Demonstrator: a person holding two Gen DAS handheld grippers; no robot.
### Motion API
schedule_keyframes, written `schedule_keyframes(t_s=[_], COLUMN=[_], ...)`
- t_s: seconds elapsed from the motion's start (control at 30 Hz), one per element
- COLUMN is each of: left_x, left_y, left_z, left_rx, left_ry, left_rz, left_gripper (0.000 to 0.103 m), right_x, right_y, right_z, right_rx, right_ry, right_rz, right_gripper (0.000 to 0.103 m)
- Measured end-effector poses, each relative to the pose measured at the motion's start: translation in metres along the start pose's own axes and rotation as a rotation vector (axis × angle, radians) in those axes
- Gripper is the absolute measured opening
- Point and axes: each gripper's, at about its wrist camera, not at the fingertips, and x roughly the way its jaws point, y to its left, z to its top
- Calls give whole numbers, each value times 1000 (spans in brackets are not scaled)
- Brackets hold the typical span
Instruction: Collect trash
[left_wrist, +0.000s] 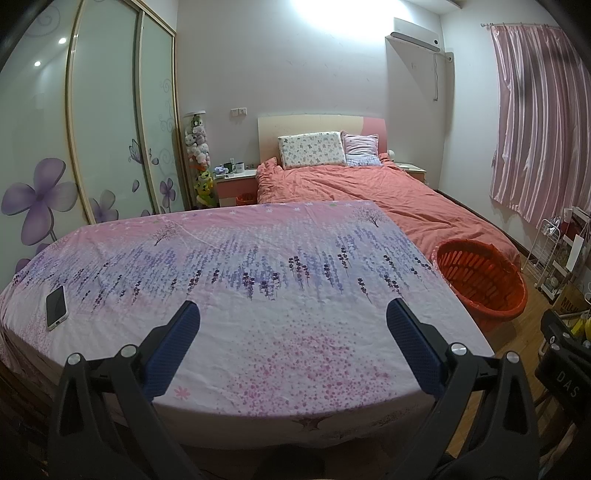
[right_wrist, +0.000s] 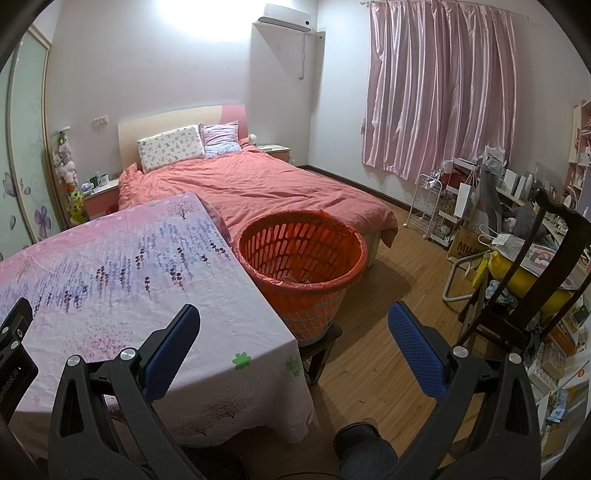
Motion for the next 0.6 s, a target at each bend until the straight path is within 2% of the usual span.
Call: schedule_keyframes(t_s=[0.6], left_x=[6], left_y=[5], left_z=[-1], left_rx=[9], left_ry=[7], left_rz=[-1], left_gripper=[99], right_x=[1], right_y=[2], right_z=[-1], right_rx=[0], right_ry=[4], right_rz=[1], right_gripper=[101])
